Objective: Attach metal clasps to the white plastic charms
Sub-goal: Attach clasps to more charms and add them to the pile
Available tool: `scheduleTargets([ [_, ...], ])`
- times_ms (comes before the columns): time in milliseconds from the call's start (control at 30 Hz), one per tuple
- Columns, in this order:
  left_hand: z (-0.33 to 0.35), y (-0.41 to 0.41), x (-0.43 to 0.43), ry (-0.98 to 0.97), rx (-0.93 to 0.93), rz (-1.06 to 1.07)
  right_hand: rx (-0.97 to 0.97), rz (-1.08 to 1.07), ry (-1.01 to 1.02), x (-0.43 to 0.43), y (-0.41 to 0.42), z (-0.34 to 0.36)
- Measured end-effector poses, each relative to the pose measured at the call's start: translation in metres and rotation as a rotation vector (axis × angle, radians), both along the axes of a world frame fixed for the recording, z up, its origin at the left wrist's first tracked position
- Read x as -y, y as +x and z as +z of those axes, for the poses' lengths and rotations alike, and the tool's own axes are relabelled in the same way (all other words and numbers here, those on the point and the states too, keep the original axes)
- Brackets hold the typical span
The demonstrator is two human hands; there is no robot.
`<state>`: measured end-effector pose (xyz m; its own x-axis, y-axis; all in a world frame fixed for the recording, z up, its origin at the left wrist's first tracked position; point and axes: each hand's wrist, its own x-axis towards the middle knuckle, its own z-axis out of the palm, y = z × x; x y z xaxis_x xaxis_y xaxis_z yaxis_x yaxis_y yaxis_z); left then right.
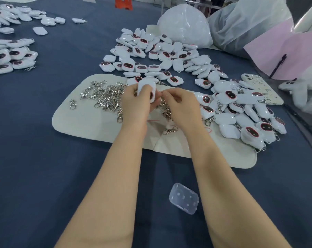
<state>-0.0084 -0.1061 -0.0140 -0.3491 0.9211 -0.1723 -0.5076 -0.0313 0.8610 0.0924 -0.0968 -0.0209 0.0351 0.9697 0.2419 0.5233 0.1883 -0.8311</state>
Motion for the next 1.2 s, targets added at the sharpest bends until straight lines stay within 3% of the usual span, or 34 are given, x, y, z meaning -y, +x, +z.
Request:
scheduleTargets([
  [233,-0.001,0.006,0.001,-0.014,-0.18,-0.014,-0.133,-0.04,-0.027,-0.003,0.004,0.003],
  [367,-0.007,0.003,0.0,-0.03,-0.424,0.002,-0.305,-0.05,-0.114,-0.004,0.005,0.002],
  [500,-0.01,0.002,-0.001,0.021,-0.575,0.015,-0.263,-0.08,-0.114,-0.007,0.005,0.002],
  [700,-0.011,0.002,0.001,-0.02,-0.575,-0.019,-0.316,-0.106,-0.048,-0.004,0.006,0.004],
  [833,-0.009,0.003,0.001,0.038,-0.692,-0.043,-0.368,-0.029,-0.065,-0.004,0.008,0.009],
  [1000,-0.009,0.006,0.002,0.077,-0.704,-0.1,-0.406,0.068,-0.114,-0.002,0.011,0.014],
  [1067,-0.009,0.005,0.001,0.054,-0.676,-0.065,-0.281,0.012,-0.13,-0.005,0.016,0.015],
  [1200,-0.008,0.0,0.0,-0.008,-0.457,0.008,0.323,-0.011,-0.302,-0.004,0.026,0.026],
])
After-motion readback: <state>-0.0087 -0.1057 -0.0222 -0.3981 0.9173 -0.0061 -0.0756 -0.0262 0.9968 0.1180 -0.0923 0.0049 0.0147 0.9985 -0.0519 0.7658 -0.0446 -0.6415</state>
